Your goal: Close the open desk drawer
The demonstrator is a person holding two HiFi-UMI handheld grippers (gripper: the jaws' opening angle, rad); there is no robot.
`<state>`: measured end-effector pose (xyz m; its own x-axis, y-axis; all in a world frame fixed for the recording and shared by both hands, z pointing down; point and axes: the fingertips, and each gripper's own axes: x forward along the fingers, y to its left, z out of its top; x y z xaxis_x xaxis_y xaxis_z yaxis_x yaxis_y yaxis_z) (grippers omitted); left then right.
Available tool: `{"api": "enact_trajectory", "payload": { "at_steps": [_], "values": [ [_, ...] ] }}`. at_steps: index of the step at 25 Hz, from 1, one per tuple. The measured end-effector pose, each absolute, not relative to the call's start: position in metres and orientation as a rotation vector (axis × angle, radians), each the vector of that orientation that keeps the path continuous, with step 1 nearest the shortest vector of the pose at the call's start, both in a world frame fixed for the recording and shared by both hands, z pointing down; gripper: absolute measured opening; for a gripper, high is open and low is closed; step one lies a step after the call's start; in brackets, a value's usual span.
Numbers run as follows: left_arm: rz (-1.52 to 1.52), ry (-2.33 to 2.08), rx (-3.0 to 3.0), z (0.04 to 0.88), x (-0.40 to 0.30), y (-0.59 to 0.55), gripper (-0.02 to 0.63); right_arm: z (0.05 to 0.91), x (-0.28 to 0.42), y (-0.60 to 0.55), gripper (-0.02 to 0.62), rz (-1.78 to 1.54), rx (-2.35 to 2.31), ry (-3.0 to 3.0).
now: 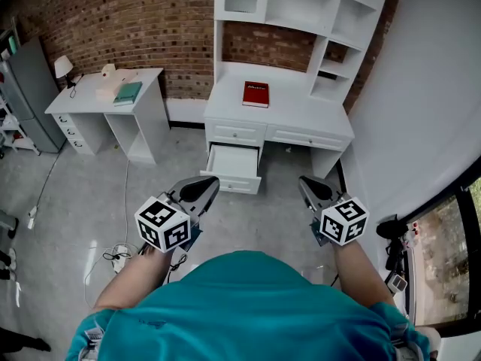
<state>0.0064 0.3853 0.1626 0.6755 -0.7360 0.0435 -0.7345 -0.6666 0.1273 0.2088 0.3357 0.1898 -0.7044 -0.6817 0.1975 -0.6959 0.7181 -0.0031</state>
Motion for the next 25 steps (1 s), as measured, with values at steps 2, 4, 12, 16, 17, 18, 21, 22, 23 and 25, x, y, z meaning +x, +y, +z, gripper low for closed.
{"api": "enact_trajectory", "payload": {
  "at_steps": [2,4,12,16,17,18,21,22,23,25],
  "values": [
    [-0.016,-1.214,2.743,0.166,0.017,0.384,0.015,0.193,0.218,0.333,0.021,0.116,1.096,-2.746],
    [-0.01,-1.214,2.728,0.172,0.023,0.381,0.015,0.197,0.225,0.329,0.021,0.126,1.091,-2.754],
    [0.009,-1.217,2.715,0.177,0.012,0.343,0.015,0.215,0.22,0.299,0.021,0.164,1.084,-2.747],
    [-0.008,-1.171,2.722,0.184,-0.004,0.306,0.015,0.22,0.205,0.268,0.021,0.173,1.115,-2.716],
    [-0.014,-1.156,2.728,0.187,-0.01,0.294,0.015,0.222,0.199,0.258,0.021,0.167,1.124,-2.707],
    [-0.018,-1.141,2.736,0.189,-0.016,0.28,0.015,0.223,0.193,0.247,0.021,0.159,1.134,-2.698],
    [-0.024,-1.087,2.757,0.195,-0.035,0.234,0.015,0.224,0.173,0.212,0.021,0.146,1.182,-2.669],
    [-0.023,-1.067,2.762,0.196,-0.042,0.218,0.015,0.223,0.166,0.199,0.021,0.147,1.198,-2.66],
    [-0.021,-1.047,2.77,0.195,-0.05,0.203,0.015,0.221,0.158,0.185,0.021,0.147,1.214,-2.653],
    [-0.011,-1.009,2.79,0.19,-0.064,0.172,0.015,0.214,0.141,0.157,0.021,0.144,1.248,-2.646]
  ]
}}
